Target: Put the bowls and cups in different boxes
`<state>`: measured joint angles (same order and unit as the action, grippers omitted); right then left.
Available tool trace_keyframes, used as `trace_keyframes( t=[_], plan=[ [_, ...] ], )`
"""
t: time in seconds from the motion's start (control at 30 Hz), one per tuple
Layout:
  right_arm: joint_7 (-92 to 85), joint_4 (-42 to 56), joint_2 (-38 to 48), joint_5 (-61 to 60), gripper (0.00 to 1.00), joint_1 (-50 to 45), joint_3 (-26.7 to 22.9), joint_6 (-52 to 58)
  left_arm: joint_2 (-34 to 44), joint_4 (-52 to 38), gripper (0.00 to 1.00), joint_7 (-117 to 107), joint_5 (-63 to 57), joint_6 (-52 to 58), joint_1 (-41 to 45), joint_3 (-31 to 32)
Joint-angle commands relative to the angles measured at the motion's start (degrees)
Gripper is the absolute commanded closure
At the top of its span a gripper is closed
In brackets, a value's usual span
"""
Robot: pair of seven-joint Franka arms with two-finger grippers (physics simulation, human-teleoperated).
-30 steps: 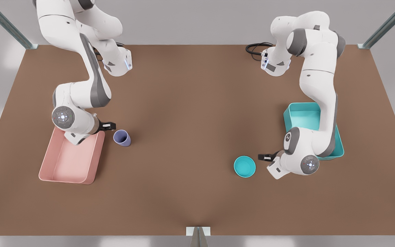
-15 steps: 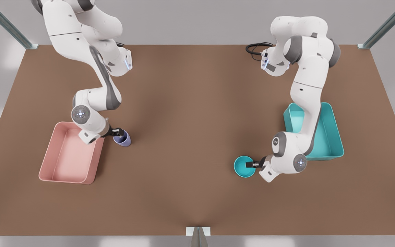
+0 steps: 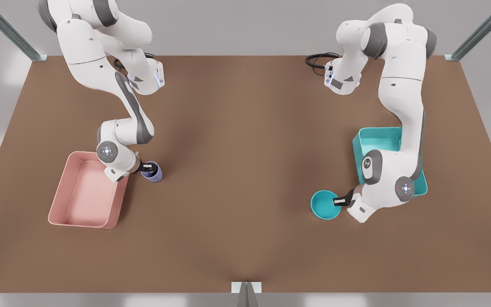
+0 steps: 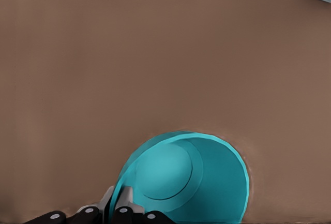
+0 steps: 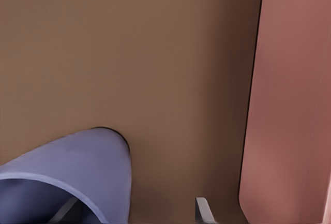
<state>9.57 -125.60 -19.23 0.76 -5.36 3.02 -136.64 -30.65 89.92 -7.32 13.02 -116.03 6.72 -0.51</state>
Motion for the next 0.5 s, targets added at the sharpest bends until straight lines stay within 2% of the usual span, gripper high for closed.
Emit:
trace_keyframes(
  t=[0.0, 0.03, 0.1, 0.2, 0.3, 0.4, 0.47],
  plan=[
    [0.6, 0.2, -0.1, 0.1, 0.53, 0.0, 0.1, -0.9, 6.2, 3.4, 0.79, -5.9, -14.2, 17.9, -2.3, -2.4],
    [0.5, 0.4, -0.2, 0.1, 0.64, -0.1, 0.0, -0.9, 7.8, 3.4, 0.79, -4.6, -14.7, 20.3, -5.7, -2.5],
    [0.6, 1.3, -1.0, 0.1, 0.78, -0.1, 0.1, -0.5, 9.7, 5.2, 0.79, 3.4, -14.7, 23.0, -9.1, -5.7],
    [0.7, 2.8, -1.7, 0.1, 0.79, -0.2, 0.1, 0.2, 11.2, 10.4, 0.79, 9.0, -14.7, 20.3, -9.5, -11.3],
    [0.4, 5.4, -1.1, 0.0, 0.79, 0.1, -0.1, 3.0, 11.2, 17.4, 0.79, 13.3, -14.6, 10.7, -11.2, -12.8],
    [-2.0, 16.2, 1.5, 0.0, 0.79, 3.7, -0.2, 13.8, 11.2, 23.6, 0.79, 13.9, -14.3, 3.2, -11.7, -12.8],
    [-13.7, 22.1, 1.7, 0.0, 0.79, 8.7, -0.3, 16.7, 11.0, 27.3, 0.79, 13.8, -13.5, -1.2, -11.2, -12.8]
  ],
)
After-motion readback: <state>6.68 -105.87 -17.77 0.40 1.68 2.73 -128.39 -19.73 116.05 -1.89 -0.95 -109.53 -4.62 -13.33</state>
